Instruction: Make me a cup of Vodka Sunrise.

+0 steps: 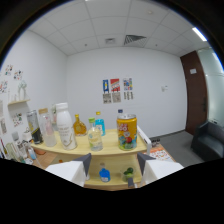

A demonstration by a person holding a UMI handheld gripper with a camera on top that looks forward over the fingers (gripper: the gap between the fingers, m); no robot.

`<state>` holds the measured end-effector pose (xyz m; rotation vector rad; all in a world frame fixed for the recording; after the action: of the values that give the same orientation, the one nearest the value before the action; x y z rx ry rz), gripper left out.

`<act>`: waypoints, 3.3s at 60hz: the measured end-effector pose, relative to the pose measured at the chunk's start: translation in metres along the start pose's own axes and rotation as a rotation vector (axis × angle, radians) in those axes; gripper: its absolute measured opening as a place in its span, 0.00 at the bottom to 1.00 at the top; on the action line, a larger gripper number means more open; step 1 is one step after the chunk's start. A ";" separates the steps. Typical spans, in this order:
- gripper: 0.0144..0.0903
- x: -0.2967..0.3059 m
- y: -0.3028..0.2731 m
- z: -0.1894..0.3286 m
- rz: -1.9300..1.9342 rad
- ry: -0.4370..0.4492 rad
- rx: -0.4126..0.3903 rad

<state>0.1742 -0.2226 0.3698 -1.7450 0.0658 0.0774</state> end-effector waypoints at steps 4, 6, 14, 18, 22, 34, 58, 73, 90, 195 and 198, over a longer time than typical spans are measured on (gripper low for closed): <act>0.94 0.012 -0.017 0.020 -0.005 0.008 0.021; 0.94 0.018 -0.024 0.029 -0.009 0.012 0.026; 0.91 0.034 -0.040 0.066 -0.022 0.024 0.029; 0.84 0.041 -0.043 0.079 -0.023 0.019 0.020; 0.81 0.036 -0.046 0.091 -0.019 -0.001 0.008; 0.52 0.037 -0.043 0.106 -0.040 -0.003 -0.013; 0.47 0.037 -0.050 0.090 -0.110 0.043 0.020; 0.48 0.020 -0.044 0.034 0.012 0.031 0.033; 0.48 -0.013 0.076 0.012 0.114 0.029 -0.118; 0.48 -0.084 0.110 0.016 -1.198 0.069 0.041; 0.48 -0.081 0.098 0.011 -1.033 0.046 0.070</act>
<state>0.0848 -0.2291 0.2791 -1.5276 -0.7828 -0.7082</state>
